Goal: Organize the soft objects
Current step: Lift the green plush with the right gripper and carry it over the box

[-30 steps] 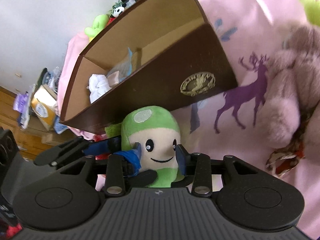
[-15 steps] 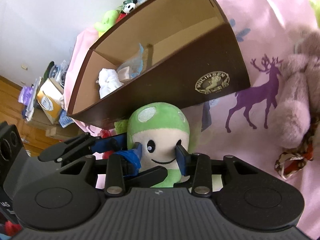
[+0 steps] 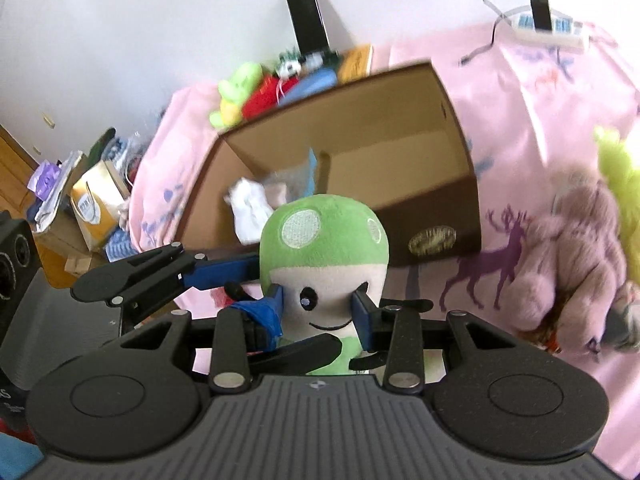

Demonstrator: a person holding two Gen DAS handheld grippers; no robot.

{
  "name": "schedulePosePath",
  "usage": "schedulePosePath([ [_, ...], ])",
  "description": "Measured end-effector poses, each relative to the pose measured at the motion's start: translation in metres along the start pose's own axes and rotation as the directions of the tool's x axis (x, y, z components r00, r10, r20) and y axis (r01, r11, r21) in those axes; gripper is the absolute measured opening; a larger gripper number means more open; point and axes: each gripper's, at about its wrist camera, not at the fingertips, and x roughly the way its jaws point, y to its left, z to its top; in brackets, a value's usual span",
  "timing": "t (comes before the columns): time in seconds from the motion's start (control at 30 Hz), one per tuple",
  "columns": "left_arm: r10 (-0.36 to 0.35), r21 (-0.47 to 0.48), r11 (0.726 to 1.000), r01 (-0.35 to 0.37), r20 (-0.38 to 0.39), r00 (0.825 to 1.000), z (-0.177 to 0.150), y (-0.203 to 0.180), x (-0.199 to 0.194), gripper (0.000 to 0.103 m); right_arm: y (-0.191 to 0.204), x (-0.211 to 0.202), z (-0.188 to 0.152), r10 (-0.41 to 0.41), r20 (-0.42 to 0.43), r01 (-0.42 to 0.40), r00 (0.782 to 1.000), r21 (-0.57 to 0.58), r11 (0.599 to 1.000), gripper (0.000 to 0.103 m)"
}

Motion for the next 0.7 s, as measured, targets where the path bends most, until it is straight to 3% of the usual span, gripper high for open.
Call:
schedulePosePath([
  [0.17, -0.009, 0.037, 0.999, 0.005, 0.093, 0.996, 0.021, 0.003, -0.02, 0.073, 0.012, -0.02, 0.016, 0.014, 0.078, -0.011, 0.997, -0.036, 0.999, 0.021],
  [0.37, 0.043, 0.065, 0.996, -0.056, 0.194, 0.98, 0.05, 0.022, -0.031, 0.073, 0.021, -0.024, 0.052, 0.063, 0.172, -0.047, 0.983, -0.095, 0.994, 0.021],
  [0.5, 0.08, 0.043, 0.995, -0.09, 0.206, 0.975, 0.066, 0.041, -0.025, 0.073, 0.025, -0.011, 0.075, 0.081, 0.195, -0.056, 0.977, -0.133, 0.99, 0.021],
  [0.7, 0.118, -0.05, 0.993, -0.111, 0.163, 0.98, 0.076, 0.083, 0.0, 0.073, 0.018, 0.025, 0.109, 0.095, 0.148, -0.073, 0.984, -0.149, 0.986, 0.022],
])
